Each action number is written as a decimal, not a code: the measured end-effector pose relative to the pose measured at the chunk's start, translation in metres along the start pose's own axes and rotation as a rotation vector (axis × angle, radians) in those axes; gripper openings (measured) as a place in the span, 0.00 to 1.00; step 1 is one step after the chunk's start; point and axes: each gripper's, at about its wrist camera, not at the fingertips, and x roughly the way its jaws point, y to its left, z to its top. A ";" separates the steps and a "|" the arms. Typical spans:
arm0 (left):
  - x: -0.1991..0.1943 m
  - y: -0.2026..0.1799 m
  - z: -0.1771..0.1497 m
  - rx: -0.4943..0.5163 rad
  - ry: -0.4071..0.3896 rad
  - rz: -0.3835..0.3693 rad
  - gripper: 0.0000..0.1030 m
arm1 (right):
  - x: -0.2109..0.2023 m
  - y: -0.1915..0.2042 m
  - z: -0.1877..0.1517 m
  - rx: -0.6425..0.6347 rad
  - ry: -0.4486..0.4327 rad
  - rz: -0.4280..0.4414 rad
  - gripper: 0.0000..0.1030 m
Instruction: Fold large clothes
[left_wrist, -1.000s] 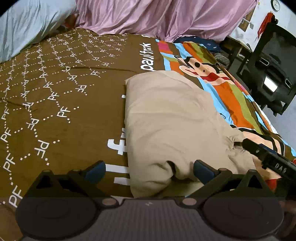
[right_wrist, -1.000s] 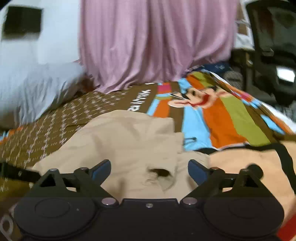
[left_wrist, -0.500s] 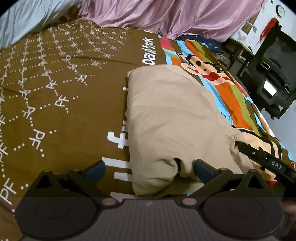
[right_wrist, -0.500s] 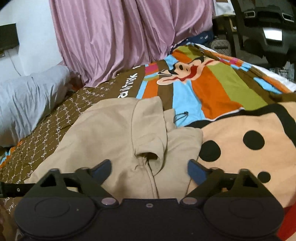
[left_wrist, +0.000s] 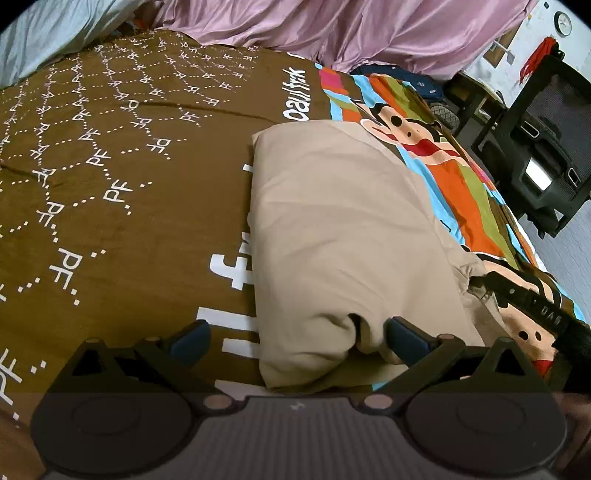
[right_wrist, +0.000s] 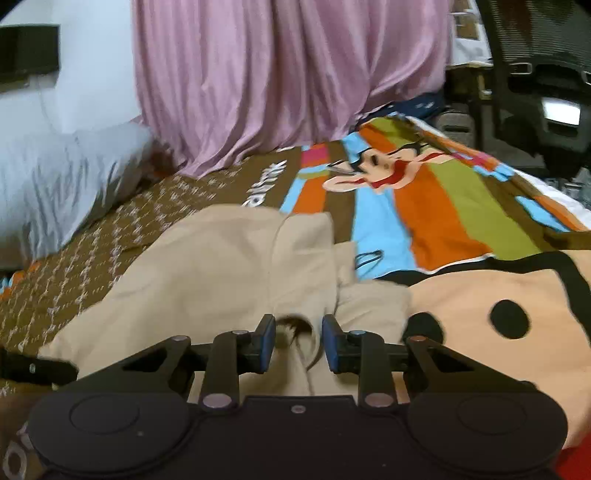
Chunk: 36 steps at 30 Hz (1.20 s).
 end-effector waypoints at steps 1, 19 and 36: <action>0.000 0.000 0.000 0.001 0.000 0.001 1.00 | -0.001 -0.006 0.001 0.038 -0.005 -0.012 0.47; 0.004 -0.001 0.001 -0.002 0.012 0.006 1.00 | 0.018 -0.009 0.015 -0.116 -0.121 0.002 0.01; -0.007 -0.008 0.016 0.033 -0.002 -0.018 1.00 | 0.060 -0.094 0.034 0.388 0.031 0.210 0.75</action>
